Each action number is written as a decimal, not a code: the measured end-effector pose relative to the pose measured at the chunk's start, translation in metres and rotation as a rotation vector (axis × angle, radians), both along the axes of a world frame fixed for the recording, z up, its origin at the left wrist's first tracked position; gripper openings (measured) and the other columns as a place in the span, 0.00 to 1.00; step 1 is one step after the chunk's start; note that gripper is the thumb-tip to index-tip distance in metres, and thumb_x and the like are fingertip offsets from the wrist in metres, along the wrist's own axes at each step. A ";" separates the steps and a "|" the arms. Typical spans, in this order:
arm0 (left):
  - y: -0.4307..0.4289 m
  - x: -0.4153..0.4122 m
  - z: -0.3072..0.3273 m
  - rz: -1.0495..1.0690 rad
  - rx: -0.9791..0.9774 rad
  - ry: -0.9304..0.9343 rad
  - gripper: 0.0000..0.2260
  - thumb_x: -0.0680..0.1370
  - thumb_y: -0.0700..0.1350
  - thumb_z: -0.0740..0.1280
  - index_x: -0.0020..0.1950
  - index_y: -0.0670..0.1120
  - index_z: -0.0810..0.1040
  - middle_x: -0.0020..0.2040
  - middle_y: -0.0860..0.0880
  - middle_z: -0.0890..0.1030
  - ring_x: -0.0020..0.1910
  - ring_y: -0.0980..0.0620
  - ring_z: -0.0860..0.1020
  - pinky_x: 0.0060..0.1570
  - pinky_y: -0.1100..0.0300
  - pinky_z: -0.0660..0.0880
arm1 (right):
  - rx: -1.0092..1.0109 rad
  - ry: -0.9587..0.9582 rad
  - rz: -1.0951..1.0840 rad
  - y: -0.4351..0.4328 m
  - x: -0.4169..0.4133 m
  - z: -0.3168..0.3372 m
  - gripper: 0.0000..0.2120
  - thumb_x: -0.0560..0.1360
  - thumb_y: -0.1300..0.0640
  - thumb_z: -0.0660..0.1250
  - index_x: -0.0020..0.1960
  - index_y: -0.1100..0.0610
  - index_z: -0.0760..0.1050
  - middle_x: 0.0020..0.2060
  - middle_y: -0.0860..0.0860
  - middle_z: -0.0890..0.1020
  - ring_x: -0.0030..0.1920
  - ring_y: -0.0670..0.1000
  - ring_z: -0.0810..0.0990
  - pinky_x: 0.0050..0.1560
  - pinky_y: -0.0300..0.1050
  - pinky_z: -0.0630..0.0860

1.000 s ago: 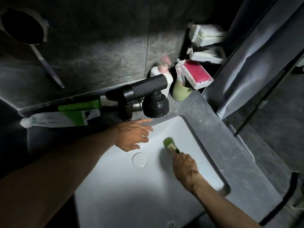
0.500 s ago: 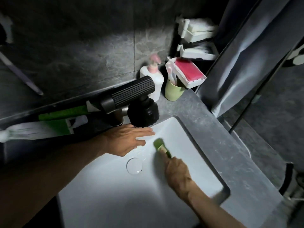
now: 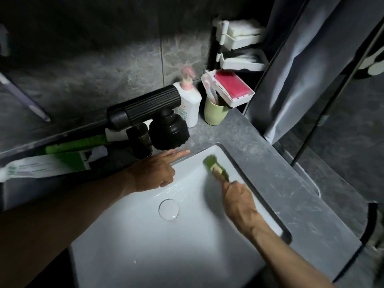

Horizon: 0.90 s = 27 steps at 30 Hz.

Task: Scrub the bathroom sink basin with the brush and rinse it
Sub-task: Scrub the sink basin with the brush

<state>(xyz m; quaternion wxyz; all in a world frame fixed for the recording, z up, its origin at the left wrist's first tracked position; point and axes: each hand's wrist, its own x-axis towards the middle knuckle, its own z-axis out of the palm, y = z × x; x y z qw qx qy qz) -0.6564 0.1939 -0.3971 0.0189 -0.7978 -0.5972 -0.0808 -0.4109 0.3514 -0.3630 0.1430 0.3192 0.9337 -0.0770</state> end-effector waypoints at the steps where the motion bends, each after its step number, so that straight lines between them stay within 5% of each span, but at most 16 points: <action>1: 0.001 0.002 0.001 -0.001 0.012 -0.005 0.15 0.73 0.34 0.56 0.31 0.51 0.69 0.36 0.54 0.78 0.82 0.43 0.55 0.78 0.41 0.57 | 0.057 0.026 -0.007 -0.002 0.000 0.004 0.17 0.83 0.61 0.52 0.67 0.58 0.72 0.53 0.60 0.80 0.53 0.61 0.79 0.49 0.52 0.74; 6: 0.002 0.004 0.003 0.013 0.050 0.006 0.17 0.76 0.36 0.54 0.30 0.51 0.69 0.34 0.54 0.77 0.82 0.44 0.55 0.81 0.46 0.50 | -0.288 -0.179 -0.023 -0.053 0.011 -0.003 0.28 0.81 0.63 0.53 0.79 0.50 0.56 0.60 0.57 0.78 0.60 0.58 0.78 0.57 0.48 0.75; 9: 0.001 0.005 0.005 0.020 0.076 -0.019 0.18 0.78 0.37 0.55 0.30 0.51 0.68 0.33 0.52 0.76 0.82 0.42 0.57 0.80 0.44 0.52 | -0.159 -0.008 -0.201 -0.012 -0.002 0.011 0.17 0.84 0.60 0.50 0.69 0.54 0.69 0.49 0.56 0.78 0.59 0.59 0.79 0.57 0.49 0.73; 12: 0.002 0.004 0.000 0.016 0.075 0.003 0.18 0.79 0.37 0.56 0.30 0.52 0.68 0.34 0.53 0.76 0.82 0.43 0.56 0.80 0.42 0.53 | -0.059 0.009 -0.141 -0.017 -0.007 0.015 0.24 0.84 0.62 0.48 0.79 0.53 0.55 0.58 0.59 0.78 0.58 0.59 0.78 0.59 0.50 0.74; 16: 0.004 0.002 -0.002 0.007 0.076 0.010 0.19 0.77 0.34 0.64 0.30 0.52 0.69 0.34 0.53 0.78 0.82 0.43 0.55 0.79 0.42 0.53 | -0.297 -0.096 -0.162 -0.044 0.011 0.005 0.25 0.82 0.62 0.55 0.78 0.55 0.57 0.62 0.59 0.77 0.60 0.59 0.78 0.58 0.50 0.74; 18: 0.003 0.002 -0.001 0.022 0.059 0.019 0.18 0.74 0.32 0.65 0.30 0.51 0.69 0.34 0.54 0.77 0.82 0.44 0.55 0.80 0.43 0.53 | -0.182 0.072 -0.246 -0.018 0.004 0.008 0.18 0.84 0.57 0.51 0.70 0.59 0.68 0.57 0.61 0.80 0.55 0.61 0.79 0.52 0.51 0.74; 22: 0.003 0.002 -0.004 0.010 0.088 0.020 0.18 0.75 0.32 0.61 0.31 0.51 0.68 0.34 0.54 0.77 0.82 0.44 0.55 0.79 0.42 0.55 | 0.149 0.251 -0.055 -0.021 -0.007 -0.001 0.20 0.78 0.67 0.53 0.68 0.56 0.67 0.42 0.62 0.82 0.40 0.62 0.82 0.36 0.46 0.72; 27: 0.006 0.004 -0.001 0.008 0.110 0.029 0.18 0.74 0.30 0.62 0.31 0.51 0.69 0.35 0.52 0.78 0.82 0.42 0.57 0.79 0.43 0.55 | -0.340 -0.056 -0.178 -0.048 0.021 -0.026 0.33 0.78 0.65 0.56 0.79 0.58 0.45 0.55 0.58 0.78 0.53 0.58 0.79 0.42 0.42 0.72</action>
